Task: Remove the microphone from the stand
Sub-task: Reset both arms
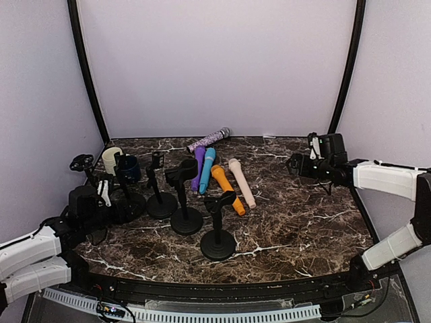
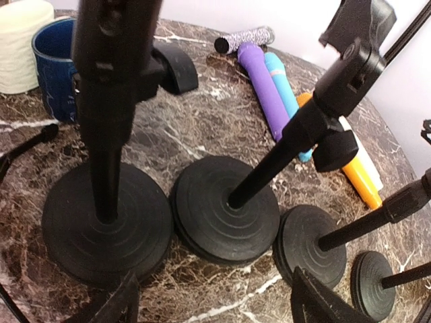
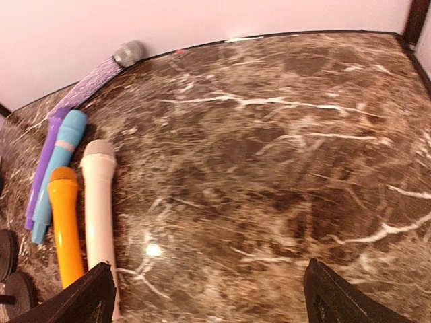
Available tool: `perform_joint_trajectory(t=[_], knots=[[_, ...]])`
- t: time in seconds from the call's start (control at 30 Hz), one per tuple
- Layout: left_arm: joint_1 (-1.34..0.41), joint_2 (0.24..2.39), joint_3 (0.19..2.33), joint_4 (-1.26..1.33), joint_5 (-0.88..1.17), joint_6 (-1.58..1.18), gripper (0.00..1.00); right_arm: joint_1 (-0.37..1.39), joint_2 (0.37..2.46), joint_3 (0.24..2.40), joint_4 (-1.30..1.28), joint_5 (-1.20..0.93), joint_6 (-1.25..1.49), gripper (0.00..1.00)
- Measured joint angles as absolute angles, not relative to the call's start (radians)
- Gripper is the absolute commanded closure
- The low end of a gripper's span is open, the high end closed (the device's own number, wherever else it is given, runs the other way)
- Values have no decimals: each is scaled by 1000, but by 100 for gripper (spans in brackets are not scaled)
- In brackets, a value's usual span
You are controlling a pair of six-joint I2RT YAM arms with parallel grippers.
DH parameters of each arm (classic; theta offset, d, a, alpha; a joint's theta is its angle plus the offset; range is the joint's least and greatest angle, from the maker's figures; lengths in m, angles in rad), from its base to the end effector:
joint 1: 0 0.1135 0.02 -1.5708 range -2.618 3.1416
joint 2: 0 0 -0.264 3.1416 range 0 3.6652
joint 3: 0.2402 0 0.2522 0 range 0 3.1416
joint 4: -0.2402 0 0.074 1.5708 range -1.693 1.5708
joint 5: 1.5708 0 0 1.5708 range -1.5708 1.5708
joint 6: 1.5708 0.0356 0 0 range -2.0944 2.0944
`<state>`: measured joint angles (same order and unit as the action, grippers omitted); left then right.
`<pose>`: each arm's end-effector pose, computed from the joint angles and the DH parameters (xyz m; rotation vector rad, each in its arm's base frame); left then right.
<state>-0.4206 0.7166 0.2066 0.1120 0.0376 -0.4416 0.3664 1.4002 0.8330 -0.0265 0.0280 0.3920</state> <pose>0.1501 -0.0686 0.1772 0.0040 2.0176 -0.5945 0.2850 0.1083 0.2314 0.0444 2.1920 0.4029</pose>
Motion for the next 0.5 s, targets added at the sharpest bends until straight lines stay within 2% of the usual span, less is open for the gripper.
perform_joint_trajectory(t=[0.23, 0.4, 0.5], knots=[[-312, 669, 207, 122, 28, -393, 21, 126, 1142, 609, 58, 35, 376, 1], [-211, 670, 207, 150, 45, -358, 21, -12, 1060, 501, 144, 27, 367, 1], [-187, 654, 207, 161, 40, -343, 21, -38, 1015, 440, 197, 43, 363, 2]])
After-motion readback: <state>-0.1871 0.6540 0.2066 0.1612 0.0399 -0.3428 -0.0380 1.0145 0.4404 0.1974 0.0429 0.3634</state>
